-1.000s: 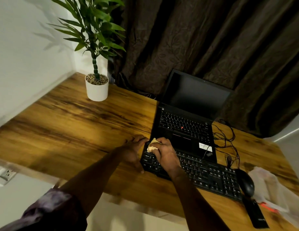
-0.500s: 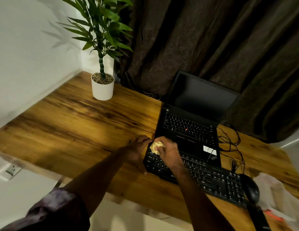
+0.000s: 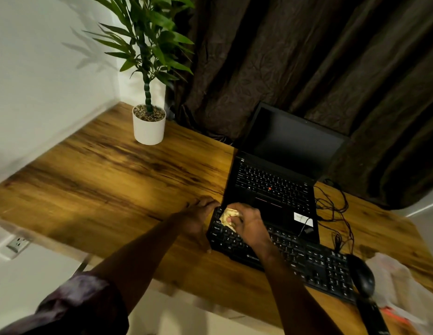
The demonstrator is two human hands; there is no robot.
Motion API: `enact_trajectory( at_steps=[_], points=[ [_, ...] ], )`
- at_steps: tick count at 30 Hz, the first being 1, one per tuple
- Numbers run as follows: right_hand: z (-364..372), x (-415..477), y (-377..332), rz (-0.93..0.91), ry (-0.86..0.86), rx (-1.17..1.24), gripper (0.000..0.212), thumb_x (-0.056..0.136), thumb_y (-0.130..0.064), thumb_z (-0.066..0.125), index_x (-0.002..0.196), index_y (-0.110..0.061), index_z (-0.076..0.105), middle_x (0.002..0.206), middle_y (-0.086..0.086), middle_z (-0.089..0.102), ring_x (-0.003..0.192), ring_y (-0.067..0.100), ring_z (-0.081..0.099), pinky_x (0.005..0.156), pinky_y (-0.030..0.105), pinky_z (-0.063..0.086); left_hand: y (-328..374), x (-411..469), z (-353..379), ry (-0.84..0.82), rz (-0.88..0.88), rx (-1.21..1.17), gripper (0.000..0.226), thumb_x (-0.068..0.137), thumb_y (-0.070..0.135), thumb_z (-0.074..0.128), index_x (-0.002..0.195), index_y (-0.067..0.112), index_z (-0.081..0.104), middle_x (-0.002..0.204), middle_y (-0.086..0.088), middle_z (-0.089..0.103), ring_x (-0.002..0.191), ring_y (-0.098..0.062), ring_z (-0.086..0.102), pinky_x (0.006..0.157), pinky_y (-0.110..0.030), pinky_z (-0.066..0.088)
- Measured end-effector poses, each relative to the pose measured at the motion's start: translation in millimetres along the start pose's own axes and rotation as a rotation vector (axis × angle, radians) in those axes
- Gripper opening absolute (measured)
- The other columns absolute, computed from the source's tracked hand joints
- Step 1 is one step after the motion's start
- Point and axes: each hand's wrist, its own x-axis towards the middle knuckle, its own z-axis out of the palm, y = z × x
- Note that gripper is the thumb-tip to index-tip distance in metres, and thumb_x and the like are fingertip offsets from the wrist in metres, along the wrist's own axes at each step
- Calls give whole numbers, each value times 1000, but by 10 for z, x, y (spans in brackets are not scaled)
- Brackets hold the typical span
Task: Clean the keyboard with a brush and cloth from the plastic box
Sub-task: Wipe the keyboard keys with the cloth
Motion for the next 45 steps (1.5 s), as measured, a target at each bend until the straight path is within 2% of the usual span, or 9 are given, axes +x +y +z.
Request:
enact_trajectory(
  at_steps=[4, 8, 12, 21, 25, 31, 38, 41, 45],
  points=[
    [69, 40, -73, -3, 7, 74, 30, 89, -15, 72, 118, -22, 69, 112, 3, 70, 101, 16, 65, 85, 29, 56, 27, -7, -24, -12, 5, 29, 139, 46, 50, 95, 156, 28, 13, 163, -2, 11, 149, -27, 13, 119, -48, 15],
    [-65, -90, 128, 43, -26, 21, 30, 92, -22, 70, 120, -30, 65, 116, -1, 62, 101, 8, 56, 74, 9, 42, 20, 7, -15, -25, -5, -5, 140, 43, 48, 97, 155, 33, 14, 162, 1, 14, 148, -24, 17, 118, -45, 17],
    [-186, -178, 256, 27, 6, 36, 25, 90, -13, 72, 113, -20, 67, 105, -4, 67, 91, 2, 62, 82, 29, 58, 7, 16, -10, -42, -25, 6, 139, 47, 47, 96, 155, 36, 10, 163, 3, 10, 149, -28, 14, 119, -50, 15],
    [72, -12, 47, -31, 4, 64, 21, 88, -15, 72, 106, -25, 66, 105, 4, 69, 93, 18, 66, 80, 37, 59, 78, -26, -60, -61, -33, 139, 146, 43, 60, 92, 155, 38, 0, 164, 8, -3, 150, -31, 2, 119, -54, 10],
    [-82, -106, 230, 38, 19, 65, 17, 88, -11, 73, 101, -21, 70, 99, 2, 72, 85, 12, 69, 73, 31, 60, 133, -71, -105, -72, -29, 25, 137, 50, 46, 95, 156, 34, 9, 164, 2, 8, 150, -29, 11, 119, -49, 16],
    [-121, -180, 330, 76, 99, 110, 15, 86, -9, 75, 95, -21, 72, 96, -2, 72, 84, 5, 68, 68, 6, 49, 119, -89, -100, -84, -57, -17, 130, 56, 40, 94, 157, 32, 12, 164, -2, 12, 150, -29, 14, 119, -48, 16],
    [-42, -51, 205, 39, 76, 142, 16, 84, -11, 78, 98, -18, 74, 93, 1, 74, 79, 11, 70, 65, 17, 56, 174, -83, -111, -69, -37, 91, 140, 49, 48, 95, 156, 33, 6, 164, 2, 3, 150, -33, 4, 119, -55, 7],
    [-183, -154, 351, 48, 74, 116, 16, 83, -7, 78, 95, -18, 75, 90, -3, 73, 80, 8, 69, 66, 10, 51, 150, -71, -99, -70, -39, 105, 145, 44, 53, 95, 156, 35, 3, 164, 7, 0, 149, -34, 3, 118, -57, 6],
    [-359, -308, 575, 92, 95, 128, 32, 84, -6, 76, 82, -37, 67, 91, -4, 73, 81, 8, 69, 66, 11, 51, 115, -38, -76, -69, -54, 122, 145, 42, 55, 95, 154, 40, 4, 164, 9, -2, 149, -33, 2, 118, -56, 8]
  ],
)
